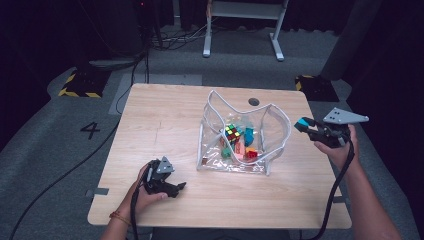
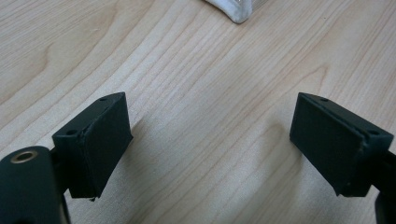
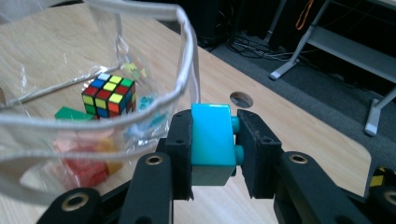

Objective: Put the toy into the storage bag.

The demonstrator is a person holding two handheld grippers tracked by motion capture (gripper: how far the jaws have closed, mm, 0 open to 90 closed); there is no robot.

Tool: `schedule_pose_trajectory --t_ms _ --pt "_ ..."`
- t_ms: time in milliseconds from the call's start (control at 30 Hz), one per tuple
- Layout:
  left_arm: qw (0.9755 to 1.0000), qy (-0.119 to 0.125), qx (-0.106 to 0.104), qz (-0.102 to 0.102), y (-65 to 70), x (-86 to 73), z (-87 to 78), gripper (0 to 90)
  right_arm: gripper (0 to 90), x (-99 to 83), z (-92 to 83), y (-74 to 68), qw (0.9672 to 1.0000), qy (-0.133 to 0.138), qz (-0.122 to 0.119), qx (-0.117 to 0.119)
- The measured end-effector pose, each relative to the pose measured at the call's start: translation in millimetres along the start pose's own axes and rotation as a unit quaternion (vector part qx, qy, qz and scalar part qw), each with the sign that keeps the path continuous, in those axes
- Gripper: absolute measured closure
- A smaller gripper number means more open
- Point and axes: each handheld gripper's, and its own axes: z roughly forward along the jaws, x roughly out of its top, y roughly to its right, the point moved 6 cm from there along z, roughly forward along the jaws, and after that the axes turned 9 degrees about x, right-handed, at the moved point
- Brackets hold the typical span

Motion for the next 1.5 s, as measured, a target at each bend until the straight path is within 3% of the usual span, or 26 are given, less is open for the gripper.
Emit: schedule_pose_trajectory --t_ms 467,867,1100,1500 --pt "1.0 0.0 0.001 0.007 -1.2 0.2 0.1 12.6 68.0 49.7 5.6 -2.1 0.9996 0.005 -0.027 0.009" --pt "1.0 -0.002 -0.001 0.005 -0.8 0.1 0.2 12.5 68.0 82.8 20.0 -21.0 0.9971 0.011 -0.064 0.039" --pt "1.0 -0.002 -0.001 0.005 -0.6 0.0 0.1 12.5 68.0 93.8 36.7 -41.9 0.9935 -0.001 -0.085 0.075" --pt "1.0 -0.002 0.0 0.004 -0.6 0.0 0.1 12.5 68.0 101.2 68.8 -74.2 0.984 -0.024 -0.12 0.129"
